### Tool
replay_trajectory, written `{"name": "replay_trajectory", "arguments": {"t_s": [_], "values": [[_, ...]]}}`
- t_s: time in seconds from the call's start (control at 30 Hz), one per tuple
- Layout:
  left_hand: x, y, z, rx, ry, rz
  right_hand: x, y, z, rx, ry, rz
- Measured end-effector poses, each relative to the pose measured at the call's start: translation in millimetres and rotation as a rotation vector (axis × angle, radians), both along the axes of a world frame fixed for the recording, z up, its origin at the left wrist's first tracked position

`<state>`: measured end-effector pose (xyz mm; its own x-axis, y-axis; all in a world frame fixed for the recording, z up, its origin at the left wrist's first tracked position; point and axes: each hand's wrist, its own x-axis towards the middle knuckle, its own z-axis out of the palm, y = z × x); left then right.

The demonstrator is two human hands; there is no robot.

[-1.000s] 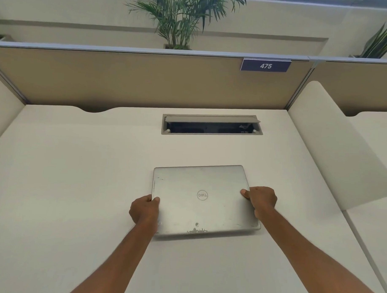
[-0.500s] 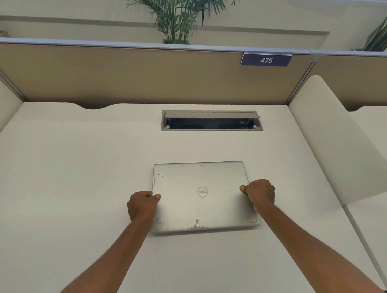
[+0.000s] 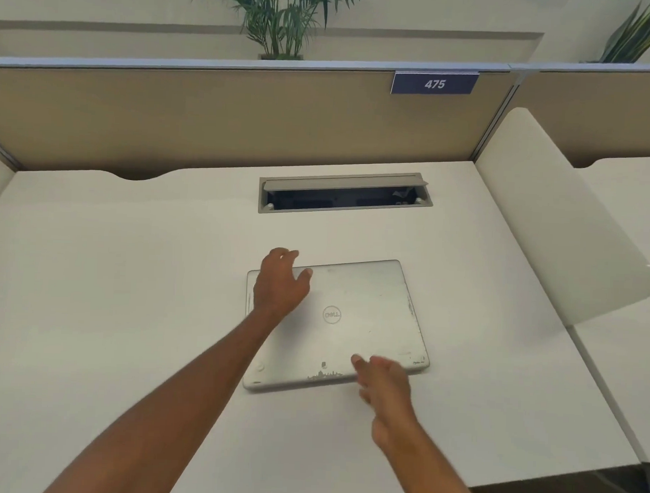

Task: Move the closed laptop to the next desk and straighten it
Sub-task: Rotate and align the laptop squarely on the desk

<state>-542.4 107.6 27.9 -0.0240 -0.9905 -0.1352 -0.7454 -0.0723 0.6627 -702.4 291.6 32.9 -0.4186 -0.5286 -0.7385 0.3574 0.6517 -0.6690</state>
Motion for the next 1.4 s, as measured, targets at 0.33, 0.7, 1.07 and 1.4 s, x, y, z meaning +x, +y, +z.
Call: {"name": "replay_trajectory", "arguments": {"t_s": [0.33, 0.7, 1.07, 1.4], "values": [[-26, -53, -8, 0.243, -0.343, -0.345, 8, -3, -22, 0.068, -0.334, -0.23], [-30, -55, -20, 0.235, -0.348, -0.337, 6, -18, -33, 0.083, -0.322, -0.274], [-11, -36, -22, 0.299, -0.245, -0.184, -33, -32, -47, 0.075, -0.113, -0.193], [5, -10, -25, 0.375, -0.13, 0.004, -73, -56, -54, 0.049, 0.065, -0.068]]}}
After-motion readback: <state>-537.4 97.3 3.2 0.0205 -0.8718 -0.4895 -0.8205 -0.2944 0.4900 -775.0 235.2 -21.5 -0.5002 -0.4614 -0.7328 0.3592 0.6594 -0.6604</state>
